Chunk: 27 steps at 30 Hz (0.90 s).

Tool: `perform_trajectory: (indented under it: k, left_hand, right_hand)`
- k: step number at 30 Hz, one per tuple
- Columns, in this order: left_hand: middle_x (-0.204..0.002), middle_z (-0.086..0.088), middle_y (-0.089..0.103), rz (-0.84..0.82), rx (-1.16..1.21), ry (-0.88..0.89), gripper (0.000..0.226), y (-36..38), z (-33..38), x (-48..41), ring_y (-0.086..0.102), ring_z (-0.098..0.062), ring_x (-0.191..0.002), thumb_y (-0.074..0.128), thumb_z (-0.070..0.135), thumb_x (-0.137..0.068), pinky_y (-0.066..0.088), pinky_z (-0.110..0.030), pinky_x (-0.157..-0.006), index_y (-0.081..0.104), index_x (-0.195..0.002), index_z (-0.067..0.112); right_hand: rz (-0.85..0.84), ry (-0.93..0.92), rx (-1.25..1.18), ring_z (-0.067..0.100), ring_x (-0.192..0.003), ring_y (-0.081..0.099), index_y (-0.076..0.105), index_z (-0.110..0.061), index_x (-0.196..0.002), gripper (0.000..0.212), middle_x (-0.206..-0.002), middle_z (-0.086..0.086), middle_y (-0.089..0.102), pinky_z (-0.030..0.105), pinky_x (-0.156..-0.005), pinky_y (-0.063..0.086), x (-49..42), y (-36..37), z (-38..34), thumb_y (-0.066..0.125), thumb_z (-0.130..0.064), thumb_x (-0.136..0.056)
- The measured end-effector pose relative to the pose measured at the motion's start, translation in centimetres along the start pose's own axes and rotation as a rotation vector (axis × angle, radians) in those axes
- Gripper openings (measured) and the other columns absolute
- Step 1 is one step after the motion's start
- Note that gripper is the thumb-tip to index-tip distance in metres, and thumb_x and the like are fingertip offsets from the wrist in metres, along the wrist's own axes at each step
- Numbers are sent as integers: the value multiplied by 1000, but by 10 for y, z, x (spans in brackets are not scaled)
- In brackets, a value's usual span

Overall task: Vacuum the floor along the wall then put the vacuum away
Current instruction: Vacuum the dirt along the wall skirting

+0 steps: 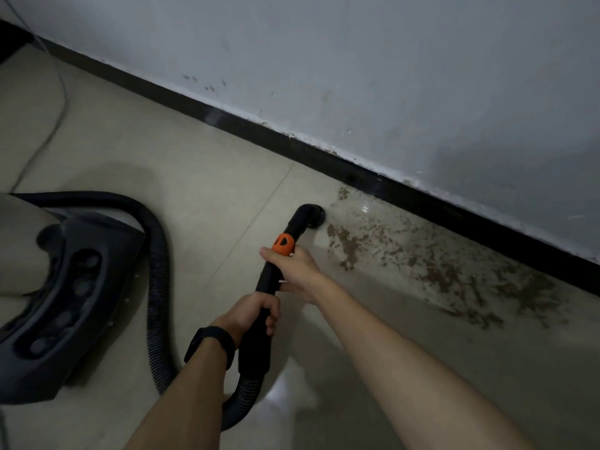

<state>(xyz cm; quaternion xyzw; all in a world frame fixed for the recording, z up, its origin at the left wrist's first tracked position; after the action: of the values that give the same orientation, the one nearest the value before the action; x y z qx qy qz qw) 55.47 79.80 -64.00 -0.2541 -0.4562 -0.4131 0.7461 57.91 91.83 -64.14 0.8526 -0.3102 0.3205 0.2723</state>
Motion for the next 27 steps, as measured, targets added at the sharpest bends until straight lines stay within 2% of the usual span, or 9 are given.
perform_trajectory:
  k: [3,7,10,13,16,21,24,27]
  left_hand:
    - [-46,-4,34,-4,21,-52,37,-7,-13,11,33,-19,-39,42,-5,-74,33,-23,-43,40,-43,15]
    - [-47,-2,31,-52,37,-106,35,-13,-27,25,31,-19,-39,39,-6,-74,32,-23,-45,35,-48,17]
    - [-49,-2,30,-115,50,-131,27,-12,-38,32,30,-19,-41,48,-1,-60,31,-25,-47,30,-53,17]
    - [-50,-2,29,-198,62,-150,35,-11,-50,37,29,-20,-42,56,2,-47,31,-27,-48,25,-58,18]
    - [-49,-3,28,-249,61,-167,40,-13,-60,40,28,-20,-42,61,6,-41,31,-28,-50,26,-56,17]
    - [-49,-3,29,-255,58,-179,39,-18,-71,44,29,-20,-43,61,6,-42,30,-30,-54,27,-57,17]
    - [-49,-3,30,-223,78,-170,29,-17,-74,45,30,-20,-41,55,3,-48,29,-29,-51,30,-54,16]
    - [-48,-3,30,-180,122,-123,25,-11,-68,41,29,-19,-40,51,3,-50,29,-26,-48,31,-52,17]
  right_hand:
    - [74,3,-12,25,-97,70,52,-10,-115,50,-111,10,67,48,-79,63,5,10,16,82,-36,-84]
    - [104,5,-10,26,-96,71,45,-12,-122,68,-114,10,65,51,-75,64,15,21,32,84,-44,-76]
    - [165,-4,94,26,-97,70,42,-14,-123,78,-112,7,64,49,-79,64,26,22,39,82,-54,-69]
    - [224,-21,190,23,-92,67,38,-13,-122,73,-102,1,61,42,-84,60,37,18,48,78,-54,-77]
    - [249,-30,244,12,-76,56,36,-10,-125,65,-90,-6,52,27,-68,47,48,16,56,73,-47,-87]
    - [266,-28,274,22,-87,59,34,-9,-123,64,-100,1,56,30,-74,46,53,22,63,73,-47,-88]
    - [263,-26,289,21,-85,60,32,-12,-117,61,-97,0,57,32,-74,48,53,24,64,73,-46,-87]
    - [262,-38,327,17,-77,59,37,-11,-121,59,-89,-4,56,32,-73,49,47,21,57,71,-46,-88]
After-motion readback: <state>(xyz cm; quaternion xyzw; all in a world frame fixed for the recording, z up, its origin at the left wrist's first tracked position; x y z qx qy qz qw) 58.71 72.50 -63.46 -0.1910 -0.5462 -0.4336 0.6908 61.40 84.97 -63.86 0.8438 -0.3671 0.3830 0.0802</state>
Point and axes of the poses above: each hand's wrist, its own x-axis away from the middle knuckle, its own y-axis out of the palm, z = x × y, the point moved 8 cm from there along -x, towards the middle knuckle
